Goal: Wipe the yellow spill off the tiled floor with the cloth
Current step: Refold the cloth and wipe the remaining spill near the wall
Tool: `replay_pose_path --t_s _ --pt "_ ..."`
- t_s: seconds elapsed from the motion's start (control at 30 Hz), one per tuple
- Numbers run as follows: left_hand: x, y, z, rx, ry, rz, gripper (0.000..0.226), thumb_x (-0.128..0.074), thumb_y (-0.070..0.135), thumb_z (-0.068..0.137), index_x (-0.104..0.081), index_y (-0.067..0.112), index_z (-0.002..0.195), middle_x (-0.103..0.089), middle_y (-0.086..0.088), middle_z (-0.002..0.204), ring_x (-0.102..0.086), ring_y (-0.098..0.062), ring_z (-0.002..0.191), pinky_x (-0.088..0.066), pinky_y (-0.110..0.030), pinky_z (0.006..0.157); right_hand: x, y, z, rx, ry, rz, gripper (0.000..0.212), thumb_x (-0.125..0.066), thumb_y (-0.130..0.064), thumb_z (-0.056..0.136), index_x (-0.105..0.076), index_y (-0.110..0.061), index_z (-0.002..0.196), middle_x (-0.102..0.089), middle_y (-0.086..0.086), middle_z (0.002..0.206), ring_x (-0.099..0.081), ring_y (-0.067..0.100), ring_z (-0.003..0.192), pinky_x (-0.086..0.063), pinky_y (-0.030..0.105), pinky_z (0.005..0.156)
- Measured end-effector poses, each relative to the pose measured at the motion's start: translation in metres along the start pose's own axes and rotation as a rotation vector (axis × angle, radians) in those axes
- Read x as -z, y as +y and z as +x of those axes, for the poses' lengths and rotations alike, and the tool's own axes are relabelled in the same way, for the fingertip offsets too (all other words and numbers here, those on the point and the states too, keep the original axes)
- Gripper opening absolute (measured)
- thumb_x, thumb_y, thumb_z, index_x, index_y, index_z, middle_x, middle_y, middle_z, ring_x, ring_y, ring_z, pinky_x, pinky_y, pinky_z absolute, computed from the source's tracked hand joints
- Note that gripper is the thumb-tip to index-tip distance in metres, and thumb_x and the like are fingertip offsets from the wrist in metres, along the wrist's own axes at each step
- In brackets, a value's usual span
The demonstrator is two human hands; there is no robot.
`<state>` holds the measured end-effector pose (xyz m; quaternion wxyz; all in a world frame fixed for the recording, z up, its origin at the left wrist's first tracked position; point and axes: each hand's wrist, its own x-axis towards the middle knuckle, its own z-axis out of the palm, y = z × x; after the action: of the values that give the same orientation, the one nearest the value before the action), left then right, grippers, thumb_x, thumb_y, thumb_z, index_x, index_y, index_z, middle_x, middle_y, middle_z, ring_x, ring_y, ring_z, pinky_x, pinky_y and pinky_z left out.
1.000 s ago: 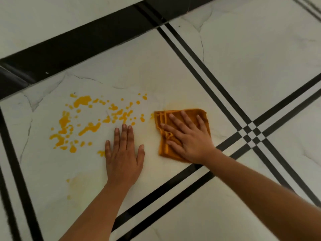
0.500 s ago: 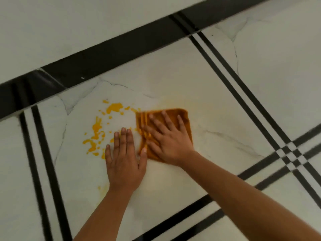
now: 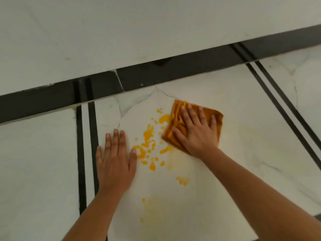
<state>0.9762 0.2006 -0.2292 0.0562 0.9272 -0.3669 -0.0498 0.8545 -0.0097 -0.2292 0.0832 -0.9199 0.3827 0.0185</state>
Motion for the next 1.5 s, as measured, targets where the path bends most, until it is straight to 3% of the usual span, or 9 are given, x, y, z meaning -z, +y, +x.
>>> replay_pose_path --t_s 0.13,0.27,0.47,0.6,0.77,1.0,1.1,1.23,1.5 --pt "-0.001 -0.016 0.009 0.032 0.004 -0.035 0.071 -0.004 0.054 0.089 -0.012 0.014 0.148 -0.015 -0.004 0.155 -0.007 -0.021 0.143 -0.008 -0.046 0.113 -0.001 -0.060 0.015 0.167 -0.050 0.011 0.062 -0.014 -0.058 0.091 -0.005 -0.036 0.148 0.002 -0.009 0.158 0.009 0.022 0.144 0.005 0.054 0.112" --pt "0.001 -0.023 0.002 0.024 -0.008 -0.050 0.067 -0.009 0.050 0.092 -0.018 0.011 0.146 -0.022 -0.006 0.153 -0.015 -0.023 0.141 -0.014 -0.048 0.111 -0.005 -0.036 -0.032 0.450 -0.026 -0.036 0.058 -0.022 -0.059 0.088 -0.023 -0.042 0.144 -0.023 -0.011 0.154 -0.015 0.021 0.143 -0.009 0.053 0.109" --pt "0.001 -0.039 -0.014 0.000 -0.006 -0.025 0.065 -0.012 0.046 0.095 -0.027 0.006 0.144 -0.031 -0.010 0.149 -0.024 -0.025 0.138 -0.023 -0.050 0.107 -0.005 -0.105 0.012 0.204 -0.092 0.009 0.059 -0.013 -0.061 0.092 0.000 -0.042 0.146 0.007 -0.011 0.157 0.014 0.022 0.143 0.008 0.055 0.111" --pt "0.004 -0.045 -0.033 -0.019 -0.025 -0.051 0.067 -0.008 0.048 0.095 -0.030 0.007 0.143 -0.032 -0.010 0.148 -0.025 -0.025 0.137 -0.026 -0.051 0.106 -0.009 -0.068 -0.048 0.558 -0.045 -0.042 0.056 -0.029 -0.059 0.088 -0.028 -0.044 0.141 -0.026 -0.011 0.153 -0.017 0.021 0.143 -0.014 0.054 0.108" --pt "0.001 -0.042 -0.046 -0.025 -0.029 -0.059 0.065 -0.012 0.046 0.095 -0.028 0.006 0.144 -0.030 -0.011 0.149 -0.024 -0.027 0.138 -0.023 -0.051 0.108 -0.010 -0.089 -0.018 0.198 -0.091 -0.008 0.058 -0.014 -0.064 0.089 -0.003 -0.048 0.144 0.002 -0.016 0.156 0.011 0.019 0.144 0.004 0.055 0.111" --pt "0.022 -0.016 -0.054 0.083 0.073 -0.290 0.067 -0.015 0.047 0.093 -0.022 0.007 0.146 -0.021 -0.011 0.153 -0.013 -0.023 0.142 -0.013 -0.048 0.113 -0.005 -0.075 -0.092 0.342 -0.102 0.144 0.065 -0.024 -0.066 0.087 -0.023 -0.038 0.145 -0.017 -0.011 0.155 -0.002 0.010 0.143 0.001 0.045 0.114" --pt "0.029 0.027 -0.046 -0.112 -0.019 -0.219 0.071 -0.013 0.054 0.091 -0.015 0.011 0.148 -0.012 -0.008 0.155 -0.006 -0.025 0.144 -0.004 -0.047 0.115 0.006 -0.030 -0.113 0.129 0.040 0.169 0.064 -0.017 -0.060 0.092 -0.029 -0.027 0.145 -0.030 -0.005 0.151 -0.014 0.010 0.141 -0.003 0.034 0.113" --pt "-0.001 0.074 -0.027 -0.165 -0.149 0.087 0.080 -0.005 0.067 0.083 -0.007 0.021 0.149 -0.007 -0.010 0.157 0.000 -0.033 0.143 0.000 -0.064 0.108 0.011 0.016 -0.131 -0.102 -0.017 0.109 0.065 -0.003 -0.054 0.091 -0.014 -0.024 0.148 -0.013 -0.006 0.155 0.006 0.006 0.140 0.010 0.031 0.113" --pt "-0.014 0.109 -0.085 -0.308 -0.136 0.058 0.070 -0.025 0.070 0.081 -0.023 0.040 0.144 -0.020 -0.013 0.154 -0.015 -0.041 0.140 -0.009 -0.074 0.099 0.003 0.035 -0.189 -0.166 -0.135 0.156 0.062 -0.001 -0.055 0.090 -0.001 -0.029 0.146 0.004 -0.012 0.152 0.012 0.010 0.142 0.011 0.031 0.114"
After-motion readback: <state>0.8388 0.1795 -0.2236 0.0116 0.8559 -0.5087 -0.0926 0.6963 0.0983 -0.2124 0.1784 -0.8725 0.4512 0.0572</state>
